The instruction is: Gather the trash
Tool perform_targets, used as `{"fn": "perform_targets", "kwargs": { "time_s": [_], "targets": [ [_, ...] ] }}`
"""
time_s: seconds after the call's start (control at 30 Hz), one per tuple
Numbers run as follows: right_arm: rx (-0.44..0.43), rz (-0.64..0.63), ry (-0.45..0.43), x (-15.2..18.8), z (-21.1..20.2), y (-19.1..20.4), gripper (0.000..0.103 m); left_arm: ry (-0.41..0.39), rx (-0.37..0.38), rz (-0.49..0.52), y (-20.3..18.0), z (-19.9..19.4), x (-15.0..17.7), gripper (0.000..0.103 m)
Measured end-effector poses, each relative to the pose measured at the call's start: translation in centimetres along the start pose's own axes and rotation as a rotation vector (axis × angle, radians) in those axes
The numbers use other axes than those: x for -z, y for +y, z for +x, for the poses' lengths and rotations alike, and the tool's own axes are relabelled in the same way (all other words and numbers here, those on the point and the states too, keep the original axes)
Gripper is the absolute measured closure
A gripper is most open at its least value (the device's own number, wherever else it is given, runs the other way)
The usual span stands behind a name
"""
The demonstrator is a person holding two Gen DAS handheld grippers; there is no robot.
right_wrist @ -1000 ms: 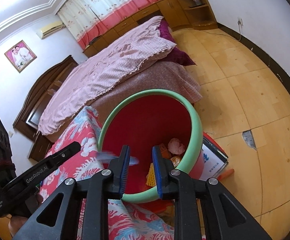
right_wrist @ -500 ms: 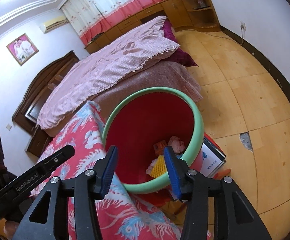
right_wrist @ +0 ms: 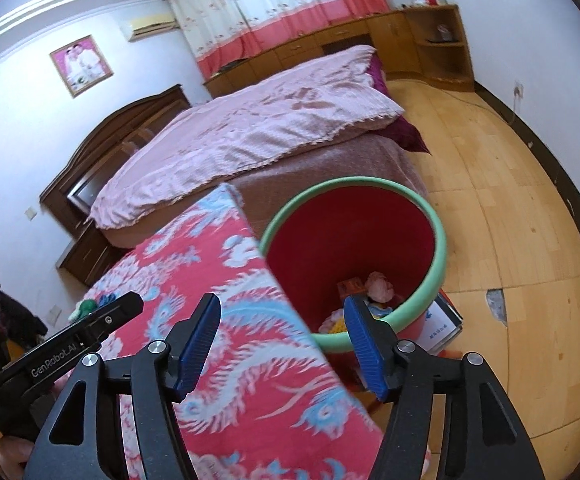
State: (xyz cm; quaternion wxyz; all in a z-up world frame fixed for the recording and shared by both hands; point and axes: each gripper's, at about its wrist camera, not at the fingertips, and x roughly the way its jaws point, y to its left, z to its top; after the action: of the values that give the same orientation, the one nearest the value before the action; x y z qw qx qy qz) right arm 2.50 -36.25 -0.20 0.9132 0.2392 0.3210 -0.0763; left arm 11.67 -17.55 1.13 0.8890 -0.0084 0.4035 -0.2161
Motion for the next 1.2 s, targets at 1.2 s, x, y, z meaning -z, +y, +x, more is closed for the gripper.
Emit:
{"fn": "perform_targets", "kwargs": {
  "time_s": [1.2],
  "targets": [
    [-0.08,-0.234,-0.041,5.7,-4.1,10.3,0.029,-0.158,-0.274,-0.136,7.8,-12.3,6.5,0.047]
  ]
}}
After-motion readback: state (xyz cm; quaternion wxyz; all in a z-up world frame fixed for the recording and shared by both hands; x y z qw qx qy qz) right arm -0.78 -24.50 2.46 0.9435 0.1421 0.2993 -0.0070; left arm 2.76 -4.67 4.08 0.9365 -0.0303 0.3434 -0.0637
